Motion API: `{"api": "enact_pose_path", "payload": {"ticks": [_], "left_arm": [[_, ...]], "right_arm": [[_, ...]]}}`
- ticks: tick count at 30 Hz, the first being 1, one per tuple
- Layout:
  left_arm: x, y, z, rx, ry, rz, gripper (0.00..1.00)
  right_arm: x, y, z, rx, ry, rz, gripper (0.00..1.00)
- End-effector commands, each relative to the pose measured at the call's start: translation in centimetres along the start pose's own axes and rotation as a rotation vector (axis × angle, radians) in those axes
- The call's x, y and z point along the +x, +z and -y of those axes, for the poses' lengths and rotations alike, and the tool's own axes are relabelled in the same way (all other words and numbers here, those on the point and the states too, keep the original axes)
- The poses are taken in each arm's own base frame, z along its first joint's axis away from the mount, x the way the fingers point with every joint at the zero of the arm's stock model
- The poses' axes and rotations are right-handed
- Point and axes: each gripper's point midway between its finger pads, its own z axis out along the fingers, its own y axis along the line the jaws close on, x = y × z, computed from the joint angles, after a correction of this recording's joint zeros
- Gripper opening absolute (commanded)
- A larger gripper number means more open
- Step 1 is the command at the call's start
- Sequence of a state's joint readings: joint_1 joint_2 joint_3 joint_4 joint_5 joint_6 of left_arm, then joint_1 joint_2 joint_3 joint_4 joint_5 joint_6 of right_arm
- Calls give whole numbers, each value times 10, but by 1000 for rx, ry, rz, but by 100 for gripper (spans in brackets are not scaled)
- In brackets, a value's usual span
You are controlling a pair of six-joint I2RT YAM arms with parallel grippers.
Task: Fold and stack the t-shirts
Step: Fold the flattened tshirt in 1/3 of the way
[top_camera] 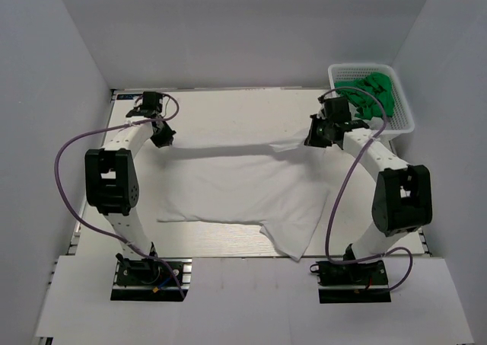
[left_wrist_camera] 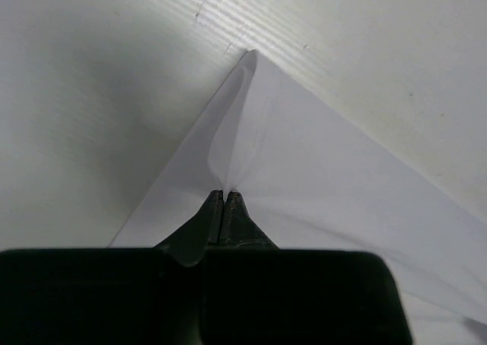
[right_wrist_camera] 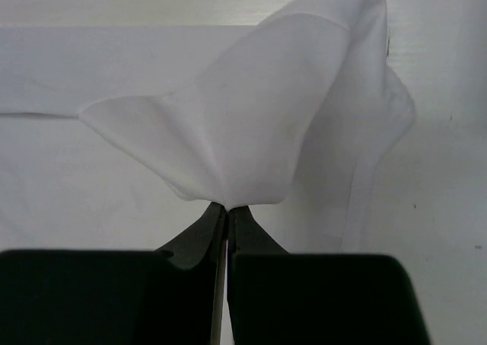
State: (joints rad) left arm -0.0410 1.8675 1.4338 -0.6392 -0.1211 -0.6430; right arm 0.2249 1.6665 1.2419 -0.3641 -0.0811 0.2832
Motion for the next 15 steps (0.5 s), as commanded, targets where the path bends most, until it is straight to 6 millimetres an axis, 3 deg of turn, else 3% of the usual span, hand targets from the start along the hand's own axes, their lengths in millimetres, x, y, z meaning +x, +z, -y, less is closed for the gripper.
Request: {"api": "enact_pose_path", "payload": {"ticks": [1, 2, 3, 5, 6, 8, 9, 11, 12, 13, 14, 15], "left_arm": [[-7, -28, -7, 6, 0, 51, 0], [-6, -26, -8, 5, 0, 49, 0], [-1, -26, -9, 12, 0, 44, 0], [8, -22, -11, 12, -17, 18, 0], [15, -20, -14, 10, -15, -3, 0], [27, -16, -21, -13, -32, -33, 0], [31, -15, -23, -19, -40, -41, 0], [41, -16, -27, -22, -50, -69, 0], [47, -15, -29, -25, -48, -90, 0], [50, -14, -31, -31, -56, -97, 0], [54, -13, -33, -37, -56, -105, 2], [62, -12, -36, -46, -66, -129, 4]], "right_arm": [[7, -25, -4, -2, 38, 18, 0], [11, -27, -5, -6, 47, 11, 0], [30, -23, -1, -2, 64, -29, 0], [31, -28, -6, -28, 103, 1, 0], [60, -22, 0, -17, 136, -53, 0], [60, -27, -2, -27, 183, -12, 0], [83, -25, 5, -11, 232, -33, 0], [101, -24, 7, -10, 312, -31, 0], [98, -28, 5, -26, 331, 3, 0], [125, -25, 12, -6, 358, -43, 0], [121, -28, 9, -24, 388, -12, 0], [126, -28, 10, -23, 397, -18, 16]]}}
